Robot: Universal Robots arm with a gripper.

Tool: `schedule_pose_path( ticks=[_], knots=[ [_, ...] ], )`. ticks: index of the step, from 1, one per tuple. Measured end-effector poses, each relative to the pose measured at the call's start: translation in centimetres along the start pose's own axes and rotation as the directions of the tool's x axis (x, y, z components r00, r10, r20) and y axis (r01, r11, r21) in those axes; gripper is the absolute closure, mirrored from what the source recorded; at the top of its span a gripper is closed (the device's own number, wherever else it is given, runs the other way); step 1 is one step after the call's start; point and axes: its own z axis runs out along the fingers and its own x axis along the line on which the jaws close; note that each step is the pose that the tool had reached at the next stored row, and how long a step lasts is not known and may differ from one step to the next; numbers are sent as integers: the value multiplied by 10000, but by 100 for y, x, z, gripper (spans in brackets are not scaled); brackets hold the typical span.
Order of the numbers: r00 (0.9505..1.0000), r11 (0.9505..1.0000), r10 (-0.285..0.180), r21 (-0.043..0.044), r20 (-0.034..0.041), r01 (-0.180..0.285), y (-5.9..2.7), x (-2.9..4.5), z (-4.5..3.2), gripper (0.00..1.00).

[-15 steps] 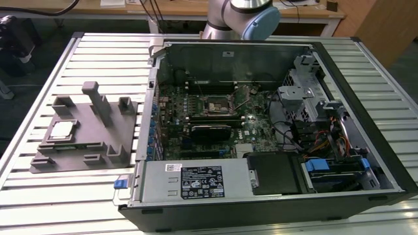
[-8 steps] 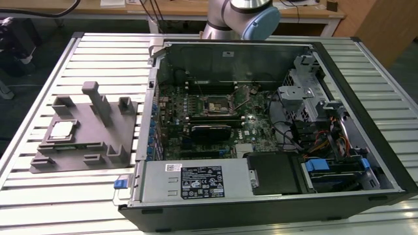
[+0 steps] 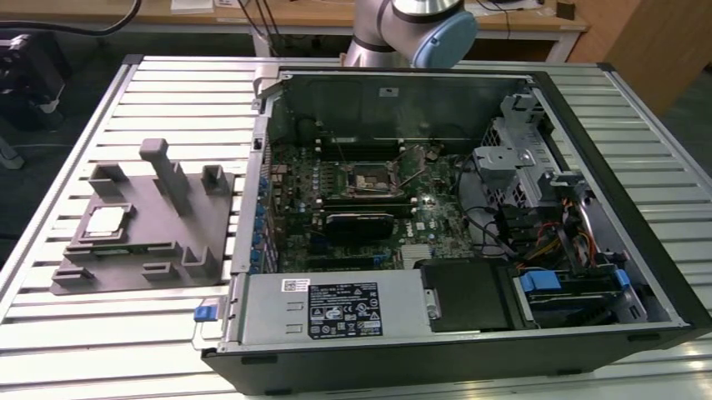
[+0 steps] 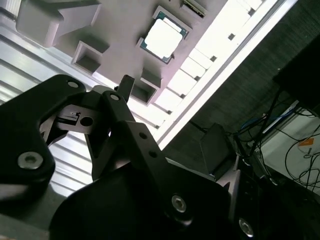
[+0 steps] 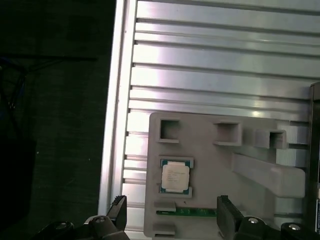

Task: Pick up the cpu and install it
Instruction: 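Pick up the cpu and move it towards the insertion slot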

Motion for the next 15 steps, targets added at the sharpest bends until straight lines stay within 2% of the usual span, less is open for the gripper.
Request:
schedule_pose_path(
  ticks=[4, 7, 10, 15],
  knots=[
    [10000, 10000, 9, -10, -10, -9, -17, 0, 33, 20],
    [10000, 10000, 69, -52, -11, -69, -27, -1, 60, 20],
    [9997, 9997, 230, -51, -12, -230, -29, -1, 86, 20],
    [9997, 9997, 246, -51, -23, -246, -31, -1, 128, 20]
  ],
)
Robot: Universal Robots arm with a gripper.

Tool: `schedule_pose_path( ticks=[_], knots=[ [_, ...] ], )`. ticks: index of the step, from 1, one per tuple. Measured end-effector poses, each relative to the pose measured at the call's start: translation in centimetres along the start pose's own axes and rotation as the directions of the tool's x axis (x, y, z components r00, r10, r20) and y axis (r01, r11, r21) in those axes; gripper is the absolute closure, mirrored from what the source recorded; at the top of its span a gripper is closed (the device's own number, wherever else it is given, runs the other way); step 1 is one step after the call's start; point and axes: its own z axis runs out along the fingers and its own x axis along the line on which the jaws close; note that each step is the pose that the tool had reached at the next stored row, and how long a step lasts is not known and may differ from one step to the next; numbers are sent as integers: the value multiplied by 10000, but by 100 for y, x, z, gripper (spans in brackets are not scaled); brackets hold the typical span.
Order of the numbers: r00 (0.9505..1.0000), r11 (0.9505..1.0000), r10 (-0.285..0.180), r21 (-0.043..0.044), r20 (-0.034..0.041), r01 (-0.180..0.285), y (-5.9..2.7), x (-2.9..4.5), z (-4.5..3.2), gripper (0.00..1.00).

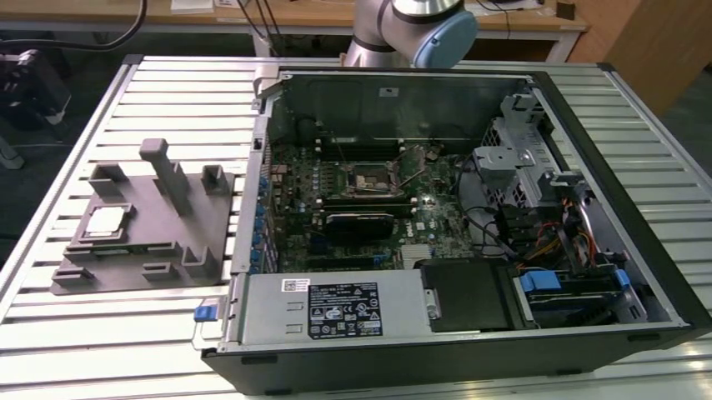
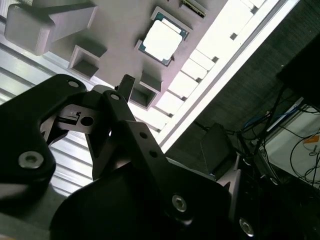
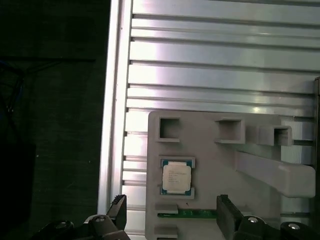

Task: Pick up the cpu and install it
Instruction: 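Pick up the cpu and move it towards the insertion slot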

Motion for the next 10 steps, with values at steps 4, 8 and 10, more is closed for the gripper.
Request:
schedule_pose_path(
  ticks=[4, 8, 10],
  knots=[
    [10000, 10000, 0, 0, 0, 0, -1, 0, 20, 20],
    [10000, 10000, 1, -1, -18, -1, -2, 0, 35, 20],
    [10000, 10000, 1, 0, -22, -1, -2, 0, 41, 20]
  ],
)
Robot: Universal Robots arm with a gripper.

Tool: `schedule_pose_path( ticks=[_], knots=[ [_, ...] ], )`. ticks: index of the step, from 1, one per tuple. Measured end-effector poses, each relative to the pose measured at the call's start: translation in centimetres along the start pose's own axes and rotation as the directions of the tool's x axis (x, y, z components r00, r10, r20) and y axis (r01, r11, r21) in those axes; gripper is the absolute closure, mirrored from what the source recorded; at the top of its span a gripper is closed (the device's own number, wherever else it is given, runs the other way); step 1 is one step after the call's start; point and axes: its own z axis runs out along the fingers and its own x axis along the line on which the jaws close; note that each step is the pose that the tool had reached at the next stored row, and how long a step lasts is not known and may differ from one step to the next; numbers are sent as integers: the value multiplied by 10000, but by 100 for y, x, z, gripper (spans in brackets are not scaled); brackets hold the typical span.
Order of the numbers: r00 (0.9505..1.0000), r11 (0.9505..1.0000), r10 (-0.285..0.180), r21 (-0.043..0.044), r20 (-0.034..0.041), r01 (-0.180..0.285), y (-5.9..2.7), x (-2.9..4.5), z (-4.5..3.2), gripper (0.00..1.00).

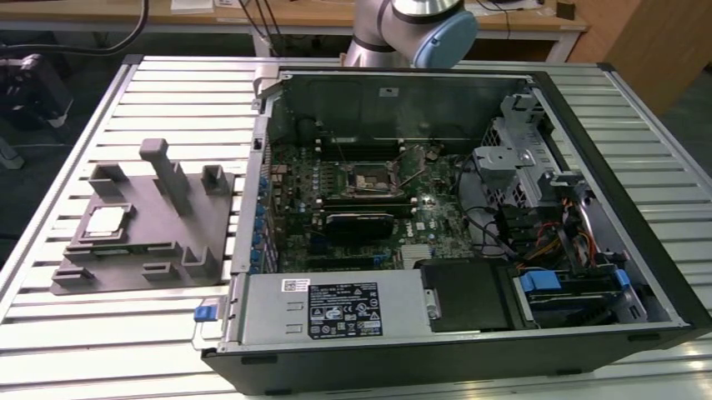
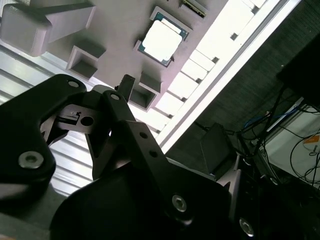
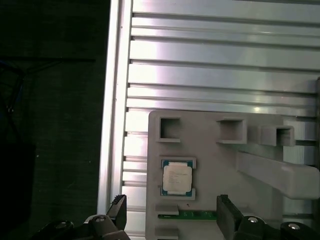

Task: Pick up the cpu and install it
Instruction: 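Pick up the cpu and move it towards the insertion slot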

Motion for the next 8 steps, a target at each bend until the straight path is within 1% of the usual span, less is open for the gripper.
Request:
schedule_pose_path(
  ticks=[8],
  knots=[
    [10000, 10000, 0, -1, -2, 0, -1, 0, 17, 20]
  ],
)
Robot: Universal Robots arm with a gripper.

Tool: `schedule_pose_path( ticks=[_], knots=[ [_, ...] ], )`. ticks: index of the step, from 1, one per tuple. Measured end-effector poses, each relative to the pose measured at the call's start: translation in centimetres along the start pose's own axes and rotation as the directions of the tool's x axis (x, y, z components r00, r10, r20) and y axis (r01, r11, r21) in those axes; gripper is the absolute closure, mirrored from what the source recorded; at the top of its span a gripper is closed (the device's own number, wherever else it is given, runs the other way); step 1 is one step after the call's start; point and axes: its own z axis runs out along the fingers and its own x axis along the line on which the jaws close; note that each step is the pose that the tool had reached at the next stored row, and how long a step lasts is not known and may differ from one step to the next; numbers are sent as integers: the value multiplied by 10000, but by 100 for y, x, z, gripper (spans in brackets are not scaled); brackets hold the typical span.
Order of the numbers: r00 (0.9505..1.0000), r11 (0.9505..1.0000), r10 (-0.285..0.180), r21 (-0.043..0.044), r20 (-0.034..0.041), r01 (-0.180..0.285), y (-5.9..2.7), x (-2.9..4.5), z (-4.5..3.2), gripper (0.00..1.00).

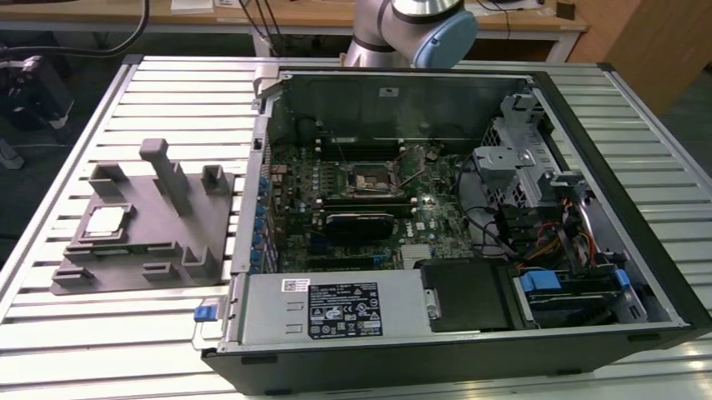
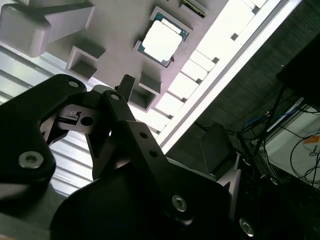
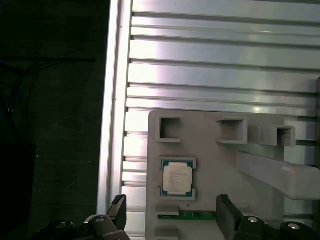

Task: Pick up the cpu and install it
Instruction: 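Pick up the cpu and move it towards the insertion slot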

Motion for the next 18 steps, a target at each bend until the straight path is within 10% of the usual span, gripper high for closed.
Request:
schedule_pose_path(
  ticks=[18],
  knots=[
    [10000, 10000, 0, 0, 0, 0, -2, 0, 45, 20]
  ],
)
